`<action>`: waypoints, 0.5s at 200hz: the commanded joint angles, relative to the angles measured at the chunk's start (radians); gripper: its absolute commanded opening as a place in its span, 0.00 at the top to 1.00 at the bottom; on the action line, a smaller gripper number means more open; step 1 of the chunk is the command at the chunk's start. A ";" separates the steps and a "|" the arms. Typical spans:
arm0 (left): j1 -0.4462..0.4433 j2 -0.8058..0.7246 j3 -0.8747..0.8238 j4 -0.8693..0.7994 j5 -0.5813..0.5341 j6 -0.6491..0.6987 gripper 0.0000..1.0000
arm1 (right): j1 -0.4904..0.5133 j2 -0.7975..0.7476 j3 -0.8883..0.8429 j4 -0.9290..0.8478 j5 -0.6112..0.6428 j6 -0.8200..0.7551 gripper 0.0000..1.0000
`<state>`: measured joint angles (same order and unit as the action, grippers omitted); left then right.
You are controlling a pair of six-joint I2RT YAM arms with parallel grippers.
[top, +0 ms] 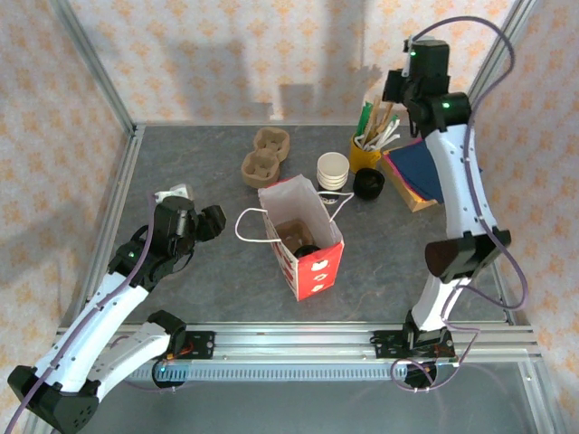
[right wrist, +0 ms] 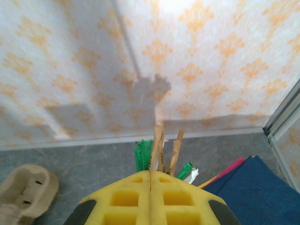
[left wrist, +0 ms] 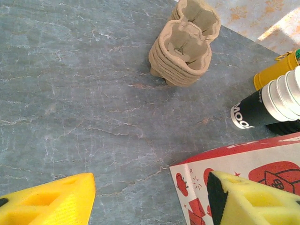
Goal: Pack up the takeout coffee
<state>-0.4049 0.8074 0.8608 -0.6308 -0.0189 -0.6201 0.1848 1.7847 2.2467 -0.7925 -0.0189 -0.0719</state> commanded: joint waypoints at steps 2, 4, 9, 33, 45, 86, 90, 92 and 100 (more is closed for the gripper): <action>0.008 0.006 -0.017 0.033 0.005 0.026 0.33 | 0.015 -0.077 0.051 -0.087 -0.028 0.020 1.00; 0.008 0.006 -0.017 0.035 0.005 0.026 0.33 | 0.016 -0.084 0.054 -0.091 -0.035 0.022 1.00; 0.008 0.008 -0.020 0.036 0.002 0.027 0.33 | 0.015 -0.103 0.059 -0.098 -0.054 0.026 1.00; 0.008 0.016 -0.025 0.036 -0.011 0.028 0.33 | 0.018 -0.208 0.042 -0.101 -0.167 0.061 1.00; 0.008 0.017 -0.029 0.037 -0.014 0.028 0.33 | 0.016 -0.256 0.032 -0.100 -0.243 0.078 1.00; 0.008 0.025 -0.049 0.049 -0.010 0.028 0.33 | 0.019 -0.371 0.024 -0.104 -0.477 0.162 1.00; 0.008 0.027 -0.051 0.050 -0.009 0.028 0.33 | 0.019 -0.377 0.022 -0.104 -0.505 0.172 1.00; 0.008 0.028 -0.052 0.051 -0.009 0.028 0.33 | 0.019 -0.382 0.022 -0.103 -0.517 0.177 1.00; 0.008 0.031 -0.055 0.053 -0.006 0.028 0.33 | 0.019 -0.393 0.017 -0.101 -0.566 0.202 1.00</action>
<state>-0.4049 0.8291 0.8246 -0.6079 -0.0147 -0.6025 0.1970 1.4212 2.2757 -0.8757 -0.3790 0.0479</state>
